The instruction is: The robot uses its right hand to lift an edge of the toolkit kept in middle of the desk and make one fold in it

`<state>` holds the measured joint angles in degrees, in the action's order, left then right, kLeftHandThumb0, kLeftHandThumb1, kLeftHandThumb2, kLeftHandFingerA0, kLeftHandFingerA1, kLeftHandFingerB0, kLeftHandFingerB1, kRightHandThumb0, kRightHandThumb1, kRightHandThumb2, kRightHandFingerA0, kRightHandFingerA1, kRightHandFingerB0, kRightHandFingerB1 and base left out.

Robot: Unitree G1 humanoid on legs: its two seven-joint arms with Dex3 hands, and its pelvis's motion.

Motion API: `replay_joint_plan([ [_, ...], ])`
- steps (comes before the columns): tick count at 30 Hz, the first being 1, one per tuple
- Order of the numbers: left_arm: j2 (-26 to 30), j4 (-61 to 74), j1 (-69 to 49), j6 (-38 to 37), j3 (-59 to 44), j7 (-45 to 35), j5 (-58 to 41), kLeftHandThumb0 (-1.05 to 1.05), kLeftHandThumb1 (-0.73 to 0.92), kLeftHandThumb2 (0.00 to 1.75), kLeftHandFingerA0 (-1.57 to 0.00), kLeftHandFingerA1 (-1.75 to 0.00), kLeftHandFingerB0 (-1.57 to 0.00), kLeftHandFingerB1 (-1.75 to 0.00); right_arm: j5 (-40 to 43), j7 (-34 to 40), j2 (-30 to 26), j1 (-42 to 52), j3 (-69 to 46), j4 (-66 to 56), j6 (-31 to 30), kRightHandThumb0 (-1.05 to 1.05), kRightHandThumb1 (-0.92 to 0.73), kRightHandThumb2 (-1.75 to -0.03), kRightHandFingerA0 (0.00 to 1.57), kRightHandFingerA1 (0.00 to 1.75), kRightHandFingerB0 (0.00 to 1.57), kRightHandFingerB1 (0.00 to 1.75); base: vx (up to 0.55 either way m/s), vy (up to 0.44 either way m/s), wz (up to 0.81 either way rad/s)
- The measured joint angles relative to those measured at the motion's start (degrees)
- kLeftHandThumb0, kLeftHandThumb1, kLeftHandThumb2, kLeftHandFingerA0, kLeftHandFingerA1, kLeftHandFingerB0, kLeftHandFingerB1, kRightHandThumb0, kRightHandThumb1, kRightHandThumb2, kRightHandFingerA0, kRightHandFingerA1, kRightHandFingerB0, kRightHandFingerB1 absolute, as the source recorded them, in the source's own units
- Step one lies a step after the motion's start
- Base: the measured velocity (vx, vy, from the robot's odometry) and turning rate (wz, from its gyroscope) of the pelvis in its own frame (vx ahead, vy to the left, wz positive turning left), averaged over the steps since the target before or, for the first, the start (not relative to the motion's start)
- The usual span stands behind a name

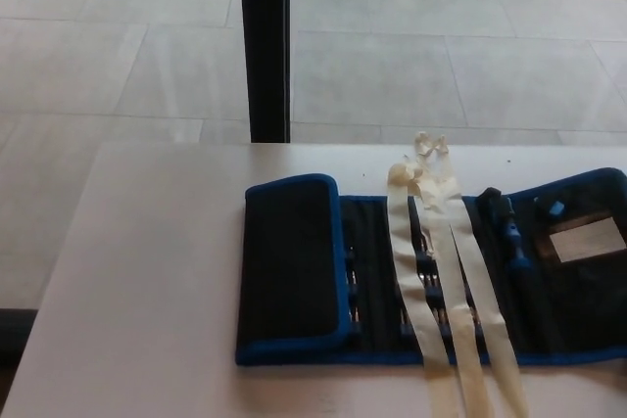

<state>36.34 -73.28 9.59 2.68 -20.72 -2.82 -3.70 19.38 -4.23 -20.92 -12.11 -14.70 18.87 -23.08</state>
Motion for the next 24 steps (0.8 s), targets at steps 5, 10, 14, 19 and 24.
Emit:
replay_joint_plan([
  [5, 0.0, 0.1, 0.0, 0.0, -0.1, 0.0, -0.1, -0.75, 0.89, 0.66, -0.45, -0.68, -0.31, -0.48, -0.6, -0.1, 0.2, 0.3, 0.7, -3.7, -0.7, -0.59, -0.76, -0.63, 0.63, 0.49, 0.47, 0.42, 0.00, 0.000, 0.00],
  [10, 0.0, 0.2, -0.1, 0.0, -0.1, -0.1, -0.1, -0.76, 0.91, 0.66, -0.45, -0.67, -0.33, -0.49, -1.6, -0.4, 0.3, 1.0, 2.2, -9.3, -0.7, -0.59, -0.77, -0.64, 0.67, 0.45, 0.48, 0.40, 0.00, 0.000, 0.00],
  [14, 0.1, 0.2, -0.2, 0.0, 0.3, -0.2, 0.1, -0.76, 0.91, 0.68, -0.44, -0.68, -0.32, -0.49, -2.7, -0.7, 0.5, 2.2, 4.6, -14.9, -0.7, -0.62, -0.61, -0.96, 0.61, 0.60, 0.42, 0.54, 0.00, 0.000, 0.03],
  [19, 0.1, 0.2, -0.3, 0.0, 0.8, -0.3, 0.1, -0.75, 0.90, 0.66, -0.46, -0.69, -0.32, -0.49, -4.1, -1.1, 1.0, 3.0, 6.7, -19.2, -0.7, -0.63, -0.60, -0.94, 0.62, 0.60, 0.39, 0.53, 0.00, 0.000, 0.06],
  [24, 0.2, 0.1, -0.3, 0.0, 0.6, -0.5, 0.0, -0.75, 0.90, 0.67, -0.39, -0.67, -0.30, -0.49, -5.1, -1.4, 2.3, 3.5, 7.6, -19.6, 0.1, -0.62, -0.60, -0.94, 0.62, 0.61, 0.40, 0.54, 0.00, 0.000, 0.00],
])
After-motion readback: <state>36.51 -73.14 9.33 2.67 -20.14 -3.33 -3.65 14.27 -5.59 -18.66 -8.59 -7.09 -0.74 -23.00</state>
